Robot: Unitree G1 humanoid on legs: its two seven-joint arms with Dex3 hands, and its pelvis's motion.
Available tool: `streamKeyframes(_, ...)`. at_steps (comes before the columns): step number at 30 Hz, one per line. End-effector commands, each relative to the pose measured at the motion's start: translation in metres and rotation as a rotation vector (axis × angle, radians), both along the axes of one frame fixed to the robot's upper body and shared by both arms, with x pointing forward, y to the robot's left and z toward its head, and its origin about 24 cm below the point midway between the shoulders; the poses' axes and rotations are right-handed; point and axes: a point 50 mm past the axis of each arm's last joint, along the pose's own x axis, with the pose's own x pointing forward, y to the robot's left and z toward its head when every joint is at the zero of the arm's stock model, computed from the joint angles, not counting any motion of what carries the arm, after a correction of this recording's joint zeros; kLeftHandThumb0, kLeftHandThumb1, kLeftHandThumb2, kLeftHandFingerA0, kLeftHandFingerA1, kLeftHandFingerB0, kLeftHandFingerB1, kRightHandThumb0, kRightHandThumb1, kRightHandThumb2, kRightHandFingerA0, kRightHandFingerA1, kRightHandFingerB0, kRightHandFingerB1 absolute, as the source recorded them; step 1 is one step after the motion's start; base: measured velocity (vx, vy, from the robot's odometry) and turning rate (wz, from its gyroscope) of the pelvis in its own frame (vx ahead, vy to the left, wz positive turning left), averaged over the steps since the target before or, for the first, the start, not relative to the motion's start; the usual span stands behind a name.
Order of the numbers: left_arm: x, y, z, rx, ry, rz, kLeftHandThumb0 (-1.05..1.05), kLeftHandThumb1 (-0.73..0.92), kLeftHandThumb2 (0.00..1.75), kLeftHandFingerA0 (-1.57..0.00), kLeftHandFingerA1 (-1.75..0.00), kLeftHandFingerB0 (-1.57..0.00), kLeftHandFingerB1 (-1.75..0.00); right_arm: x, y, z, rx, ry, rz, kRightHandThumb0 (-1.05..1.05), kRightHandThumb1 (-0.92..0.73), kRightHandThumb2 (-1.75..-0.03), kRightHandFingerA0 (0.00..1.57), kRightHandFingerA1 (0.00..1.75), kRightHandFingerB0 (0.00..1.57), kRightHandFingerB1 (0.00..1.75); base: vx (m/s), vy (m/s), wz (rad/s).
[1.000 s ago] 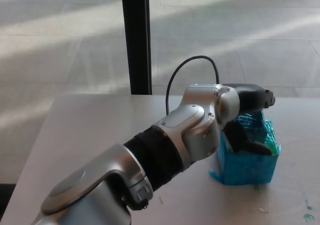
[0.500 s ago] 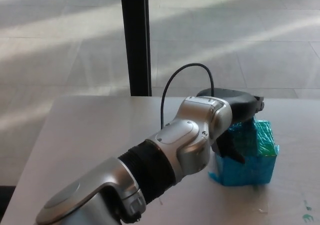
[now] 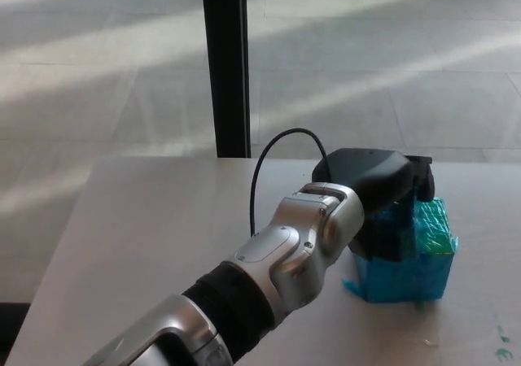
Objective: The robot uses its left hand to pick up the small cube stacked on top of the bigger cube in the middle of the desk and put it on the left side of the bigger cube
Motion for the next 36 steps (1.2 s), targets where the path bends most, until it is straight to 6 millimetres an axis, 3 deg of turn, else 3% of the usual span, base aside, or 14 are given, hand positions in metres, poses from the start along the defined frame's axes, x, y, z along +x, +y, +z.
streamKeyframes(1,-0.003,0.005,-0.027,-0.005,0.014,-0.005,-0.17,0.71,0.69,-0.74,-1.75,-0.64,-1.57,0.013,-0.004,0.016,-0.074,-0.111,0.02,-0.81,-0.58,-0.85,0.64,1.09,0.58,0.83,0.0,0.0,0.0)
streamKeyframes(2,-0.003,0.005,-0.027,0.0,0.008,-0.015,-0.13,0.72,0.67,-0.89,-1.74,-0.66,-1.48,0.013,-0.004,0.016,-0.085,-0.108,0.026,-0.8,-0.59,-0.86,0.64,1.08,0.58,0.83,0.0,0.0,0.0)
streamKeyframes(3,-0.002,0.006,-0.027,-0.018,-0.01,-0.021,-0.16,0.7,0.64,-0.77,-1.66,-0.7,-1.37,0.014,-0.004,0.016,-0.085,-0.106,0.024,-0.78,-0.59,-0.87,0.64,1.1,0.57,0.83,0.0,0.0,0.0)
streamKeyframes(7,0.006,0.01,-0.016,0.006,-0.02,-0.014,-0.12,0.66,0.66,-0.74,-1.74,-0.66,-1.51,0.013,-0.006,0.017,-0.1,-0.111,0.017,-0.77,-0.59,-0.9,0.7,1.06,0.58,0.81,0.0,0.0,0.0)
streamKeyframes(10,0.013,0.015,-0.001,-0.004,-0.012,0.009,-0.16,0.68,0.75,-0.75,-1.41,-0.74,-0.98,0.01,-0.008,0.017,-0.11,-0.103,0.02,-0.8,-0.62,-0.85,0.7,1.04,0.58,0.81,0.0,0.0,0.0)
streamKeyframes(15,0.022,0.025,0.02,-0.023,-0.082,0.035,-0.13,0.64,0.67,-0.76,-1.48,-0.76,-1.09,0.007,-0.009,0.016,-0.099,-0.109,0.009,-0.87,-0.64,-0.82,0.76,1.06,0.58,0.83,0.0,0.0,0.0)
streamKeyframes(17,0.026,0.031,0.03,-0.049,-0.105,0.035,-0.09,0.61,0.75,-0.7,-1.75,-0.62,-1.51,0.007,-0.009,0.016,-0.093,-0.109,0.0,-0.85,-0.65,-0.79,0.74,1.06,0.59,0.82,0.0,0.0,0.0)
streamKeyframes(18,0.028,0.034,0.036,-0.046,-0.108,0.037,-0.09,0.61,0.79,-0.72,-1.75,-0.63,-1.5,0.006,-0.009,0.016,-0.094,-0.107,0.005,-0.85,-0.65,-0.79,0.72,1.07,0.59,0.82,0.0,0.0,0.0)
streamKeyframes(19,0.033,0.04,0.048,-0.026,-0.118,0.049,-0.11,0.63,0.77,-0.74,-1.4,-0.7,-0.89,0.006,-0.009,0.016,-0.089,-0.11,0.002,-0.87,-0.64,-0.78,0.73,1.08,0.6,0.83,0.0,0.0,0.0)
streamKeyframes(25,0.04,0.061,0.074,0.043,-0.135,0.063,-0.19,0.66,0.72,-0.72,-1.13,-0.76,-0.78,0.005,-0.01,0.017,-0.107,-0.1,0.029,-0.83,-0.65,-0.77,0.7,1.04,0.48,0.83,0.0,0.0,0.0)
streamKeyframes(29,0.041,0.075,0.075,0.09,-0.127,0.067,-0.27,0.71,0.64,-0.71,-1.02,-0.75,-0.82,0.001,-0.012,0.017,-0.107,-0.092,0.03,-0.78,-0.64,-0.74,0.67,0.98,0.46,0.79,0.0,0.0,0.0)
streamKeyframes(32,0.042,0.092,0.066,0.167,-0.071,0.115,-0.23,0.69,0.69,-0.81,-1.39,-0.79,-0.89,0.0,-0.014,0.016,-0.103,-0.081,0.017,-0.8,-0.65,-0.71,0.66,0.95,0.44,0.75,0.0,0.0,0.0)
streamKeyframes(35,0.04,0.101,0.058,0.177,-0.061,0.119,-0.24,0.66,0.59,-0.76,-0.96,-0.77,-0.65,0.0,-0.013,0.016,-0.086,-0.093,0.009,-0.8,-0.63,-0.71,0.67,1.01,0.45,0.79,0.0,0.0,0.0)
streamKeyframes(36,0.036,0.113,0.042,0.215,-0.026,0.133,-0.23,0.68,0.63,-0.77,-1.29,-0.8,-0.9,-0.001,-0.013,0.015,-0.086,-0.091,0.009,-0.81,-0.64,-0.7,0.68,0.99,0.47,0.78,0.0,0.0,0.0)
